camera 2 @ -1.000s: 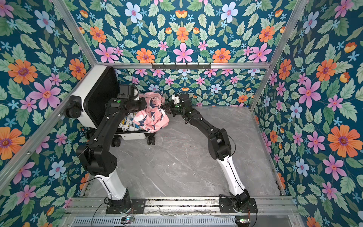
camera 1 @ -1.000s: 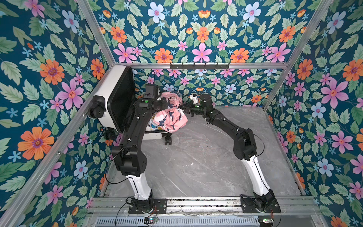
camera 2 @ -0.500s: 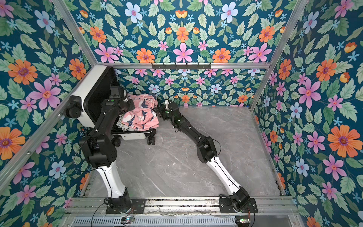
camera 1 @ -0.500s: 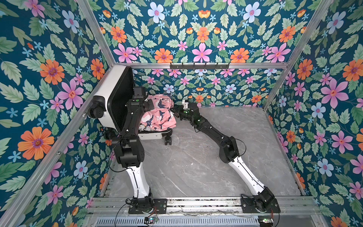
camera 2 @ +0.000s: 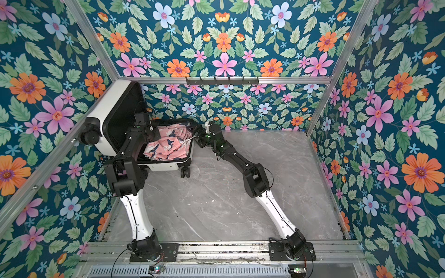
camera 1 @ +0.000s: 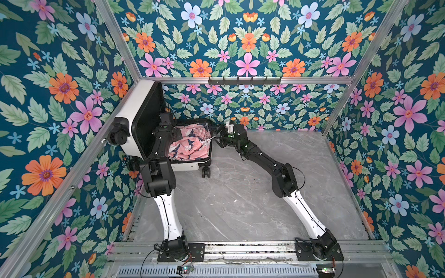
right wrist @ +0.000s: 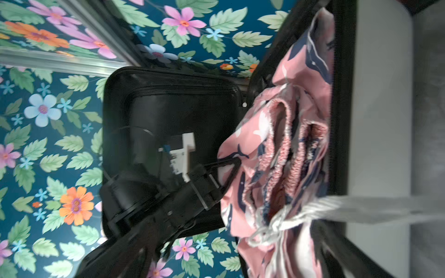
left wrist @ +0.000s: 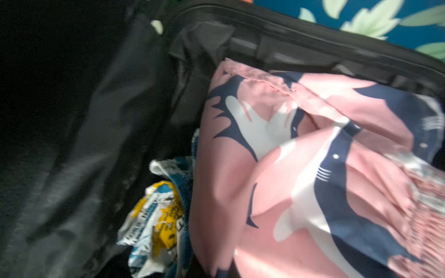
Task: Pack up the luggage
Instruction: 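Open both grippers and withdraw the right arm from the suitcase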
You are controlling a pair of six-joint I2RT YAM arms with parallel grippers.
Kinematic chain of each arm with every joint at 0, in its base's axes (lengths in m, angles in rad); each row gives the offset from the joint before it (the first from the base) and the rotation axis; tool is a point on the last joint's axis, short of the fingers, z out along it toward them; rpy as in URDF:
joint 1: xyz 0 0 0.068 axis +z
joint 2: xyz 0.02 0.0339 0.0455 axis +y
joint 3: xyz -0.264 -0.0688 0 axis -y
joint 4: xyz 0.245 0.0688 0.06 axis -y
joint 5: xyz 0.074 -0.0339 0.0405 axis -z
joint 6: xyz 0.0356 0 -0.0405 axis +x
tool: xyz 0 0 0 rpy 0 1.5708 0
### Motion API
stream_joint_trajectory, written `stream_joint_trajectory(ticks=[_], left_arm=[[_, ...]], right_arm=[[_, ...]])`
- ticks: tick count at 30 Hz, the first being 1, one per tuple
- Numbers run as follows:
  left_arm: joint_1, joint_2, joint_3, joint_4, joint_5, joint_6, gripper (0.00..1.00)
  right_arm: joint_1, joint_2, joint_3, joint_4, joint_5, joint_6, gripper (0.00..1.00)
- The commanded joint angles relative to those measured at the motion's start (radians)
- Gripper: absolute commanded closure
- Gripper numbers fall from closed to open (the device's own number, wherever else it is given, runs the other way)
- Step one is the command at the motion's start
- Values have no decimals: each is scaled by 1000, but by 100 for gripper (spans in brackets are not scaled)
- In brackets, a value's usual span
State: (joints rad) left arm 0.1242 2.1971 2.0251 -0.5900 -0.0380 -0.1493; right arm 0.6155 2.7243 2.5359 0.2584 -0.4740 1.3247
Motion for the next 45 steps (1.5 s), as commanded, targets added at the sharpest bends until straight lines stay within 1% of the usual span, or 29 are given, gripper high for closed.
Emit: stream_joint_trajectory(ticks=[1,4,7,9,12,13,15,16,17,18,20,26,29,30,32,33,35,37,39,41,43,45], left_arm=[[10,30,27,38,-52,32,100],[20,61,54,35,-56,27,100],[20,86,67,29,-93,24,100],[22,103,84,14,-139,18,100],[27,122,115,-21,-178,-6,99],[28,124,119,-26,-182,-16,94],[26,120,114,-33,-169,-34,71],[26,112,103,-31,-159,-47,56],[26,100,88,-29,-145,-59,46],[26,88,76,-22,-129,-68,43],[20,47,39,-2,-99,-81,41],[3,-110,-47,14,-86,-145,36],[-2,-187,-76,-19,-79,-204,36],[-3,-210,-81,-35,-69,-221,37],[-9,-260,-111,-59,-8,-269,40],[-9,-281,-133,-56,54,-293,41],[-19,-309,-196,-35,236,-356,45],[-47,-317,-255,8,379,-380,46],[-84,-300,-268,4,481,-399,46],[-112,-291,-289,-4,580,-460,49],[-136,-320,-348,24,615,-562,50],[-160,-368,-432,125,642,-663,49]], right_arm=[[-4,-53,-33,61,-65,-33,1],[-5,-116,-103,43,-85,-58,1],[-17,-175,-184,-1,-105,-100,1],[-31,-221,-263,-5,-120,-118,1],[-52,-313,-419,39,-121,-130,1],[-61,-341,-464,35,-118,-144,1],[-73,-382,-520,14,-126,-175,1],[-81,-402,-543,-7,-139,-195,1],[-86,-420,-564,-21,-147,-212,3],[-92,-437,-582,-29,-153,-223,4],[-103,-481,-636,-38,-160,-249,7],[-127,-612,-800,-46,-170,-302,7],[-136,-670,-859,-112,-184,-344,8],[-140,-689,-876,-140,-184,-359,8],[-148,-731,-915,-198,-188,-395,10],[-151,-750,-933,-230,-189,-413,12],[-159,-797,-974,-301,-196,-468,15],[-165,-854,-1020,-372,-182,-526,15],[-176,-911,-1078,-407,-175,-552,15],[-192,-972,-1141,-433,-173,-563,15],[-203,-1028,-1198,-456,-154,-581,15],[-207,-1098,-1247,-470,-129,-595,15]])
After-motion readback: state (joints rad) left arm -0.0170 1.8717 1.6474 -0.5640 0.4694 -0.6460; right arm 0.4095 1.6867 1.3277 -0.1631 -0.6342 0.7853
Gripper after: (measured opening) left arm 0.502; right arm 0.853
